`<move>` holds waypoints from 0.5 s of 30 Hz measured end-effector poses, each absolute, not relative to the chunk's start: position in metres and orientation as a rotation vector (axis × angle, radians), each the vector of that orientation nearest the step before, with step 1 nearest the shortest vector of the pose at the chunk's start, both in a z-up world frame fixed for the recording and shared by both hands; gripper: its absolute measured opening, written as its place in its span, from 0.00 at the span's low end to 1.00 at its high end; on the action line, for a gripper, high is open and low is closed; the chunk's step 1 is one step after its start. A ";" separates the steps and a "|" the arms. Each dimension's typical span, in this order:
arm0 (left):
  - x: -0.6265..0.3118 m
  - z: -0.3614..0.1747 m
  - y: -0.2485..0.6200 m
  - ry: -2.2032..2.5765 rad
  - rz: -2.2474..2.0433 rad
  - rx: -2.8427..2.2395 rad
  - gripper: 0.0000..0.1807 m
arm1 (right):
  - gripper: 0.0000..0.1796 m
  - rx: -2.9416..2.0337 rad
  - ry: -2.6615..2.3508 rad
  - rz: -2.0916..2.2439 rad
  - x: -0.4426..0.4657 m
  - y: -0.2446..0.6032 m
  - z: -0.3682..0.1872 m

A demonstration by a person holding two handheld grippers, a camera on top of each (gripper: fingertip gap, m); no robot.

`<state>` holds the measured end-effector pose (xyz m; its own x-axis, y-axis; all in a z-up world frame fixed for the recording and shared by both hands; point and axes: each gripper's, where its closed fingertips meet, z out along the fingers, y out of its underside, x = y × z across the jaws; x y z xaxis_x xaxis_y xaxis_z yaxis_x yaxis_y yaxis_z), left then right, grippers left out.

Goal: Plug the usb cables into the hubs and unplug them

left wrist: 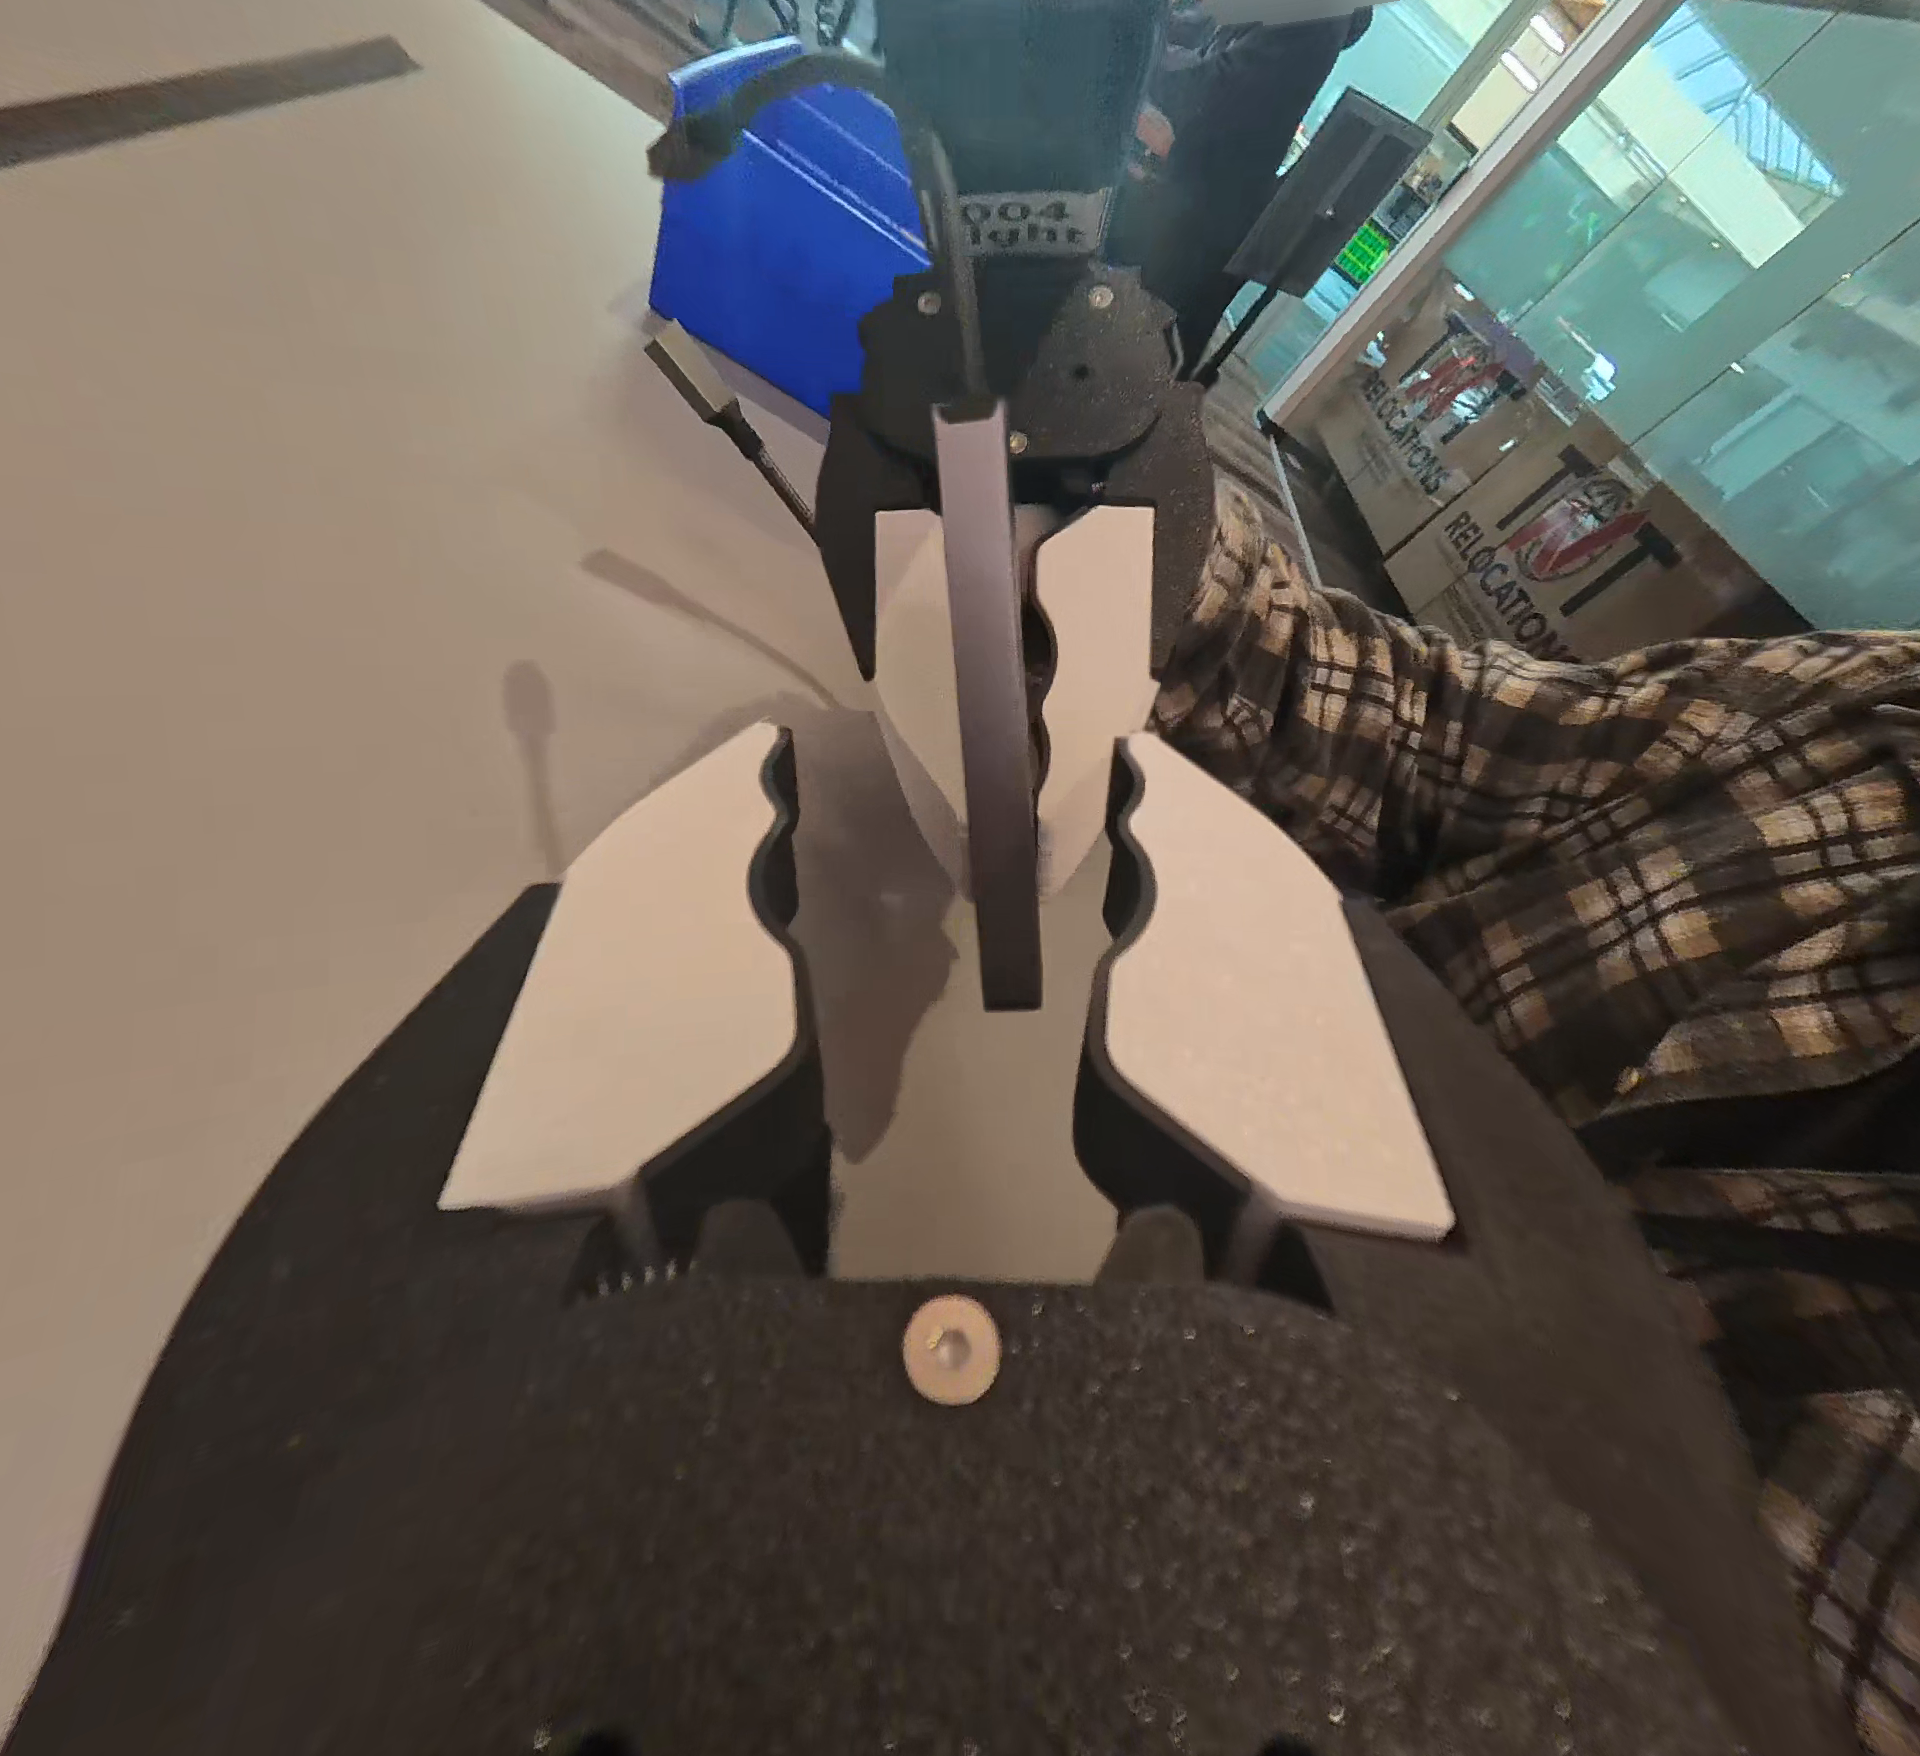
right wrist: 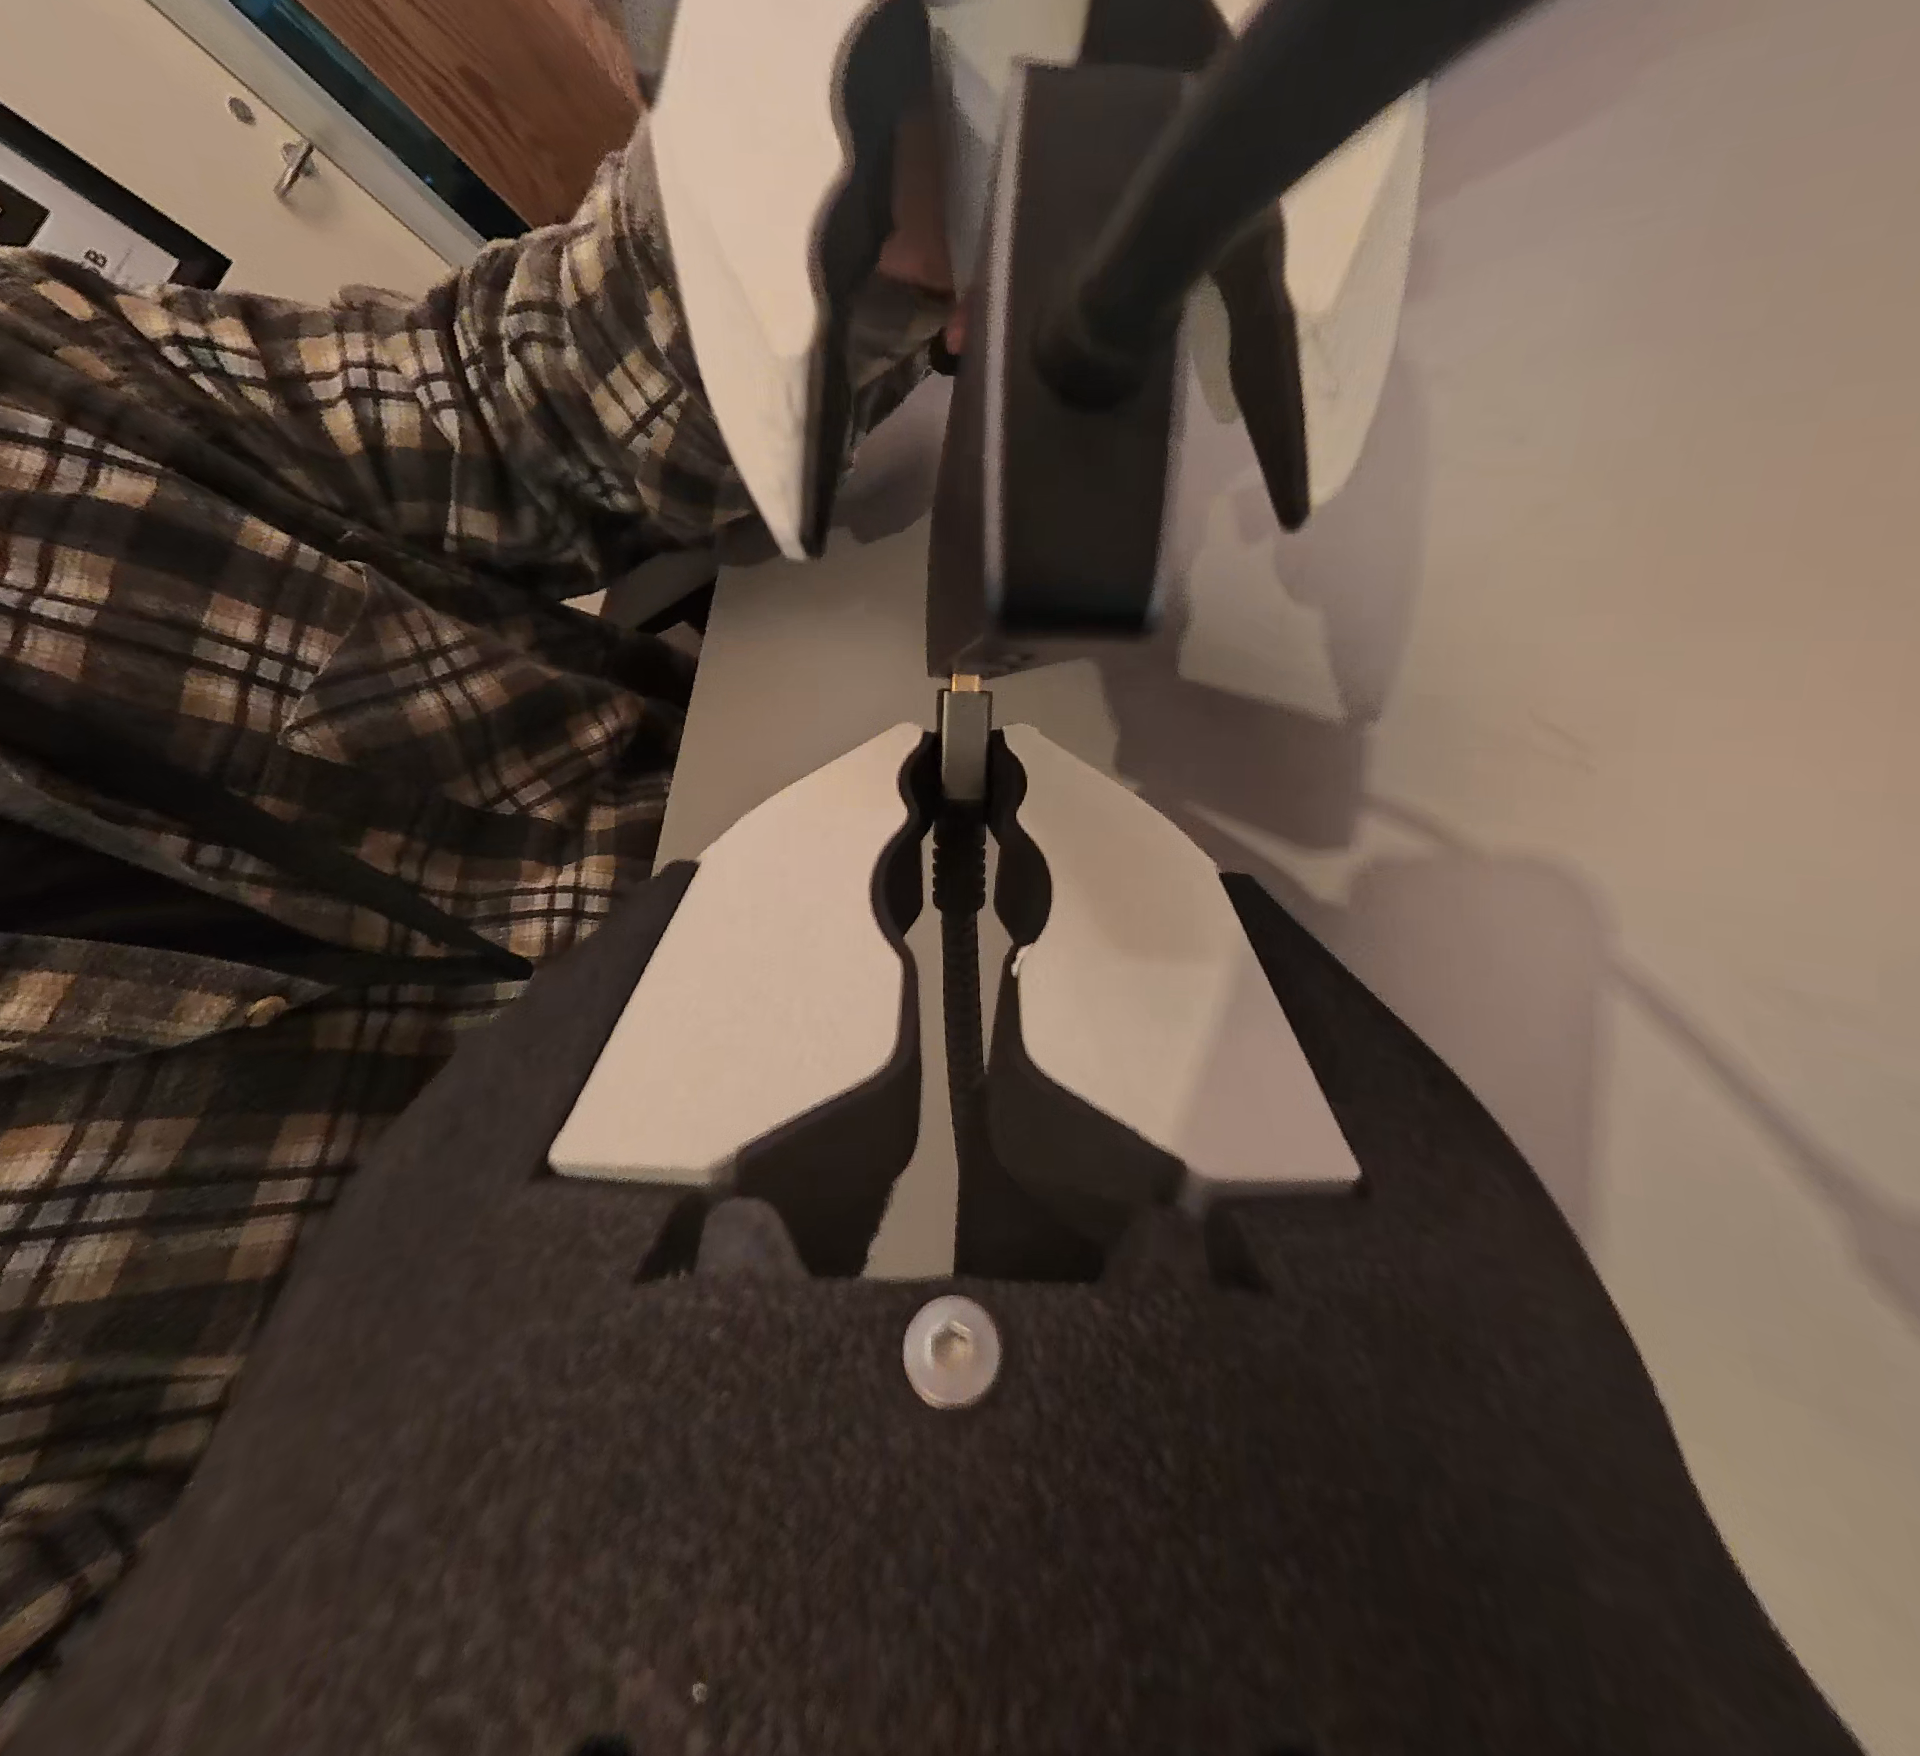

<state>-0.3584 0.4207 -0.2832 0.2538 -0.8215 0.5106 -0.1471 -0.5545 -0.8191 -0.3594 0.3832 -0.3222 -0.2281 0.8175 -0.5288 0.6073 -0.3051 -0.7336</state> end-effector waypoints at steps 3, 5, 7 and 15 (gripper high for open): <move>-0.350 -0.287 0.413 0.918 -1.408 -1.868 0.23 | 0.04 -1.807 -1.748 1.556 -0.359 0.378 -0.319; -0.344 -0.283 0.404 0.935 -1.510 -1.816 0.07 | 0.04 -1.824 -1.754 1.542 -0.359 0.378 -0.319; -0.344 -0.286 0.403 0.904 -1.537 -1.819 0.06 | 0.04 -1.843 -1.765 1.527 -0.357 0.378 -0.321; -0.346 -0.301 0.400 0.789 -1.484 -1.736 0.06 | 0.05 -1.935 -1.678 1.570 -0.349 0.381 -0.330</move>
<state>-0.3464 0.4005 -0.3011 0.1543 -0.8177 0.5546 -0.0023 -0.5616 -0.8274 -0.3487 0.3809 -0.3297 -0.1645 0.7879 -0.5934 0.6446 -0.3695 -0.6693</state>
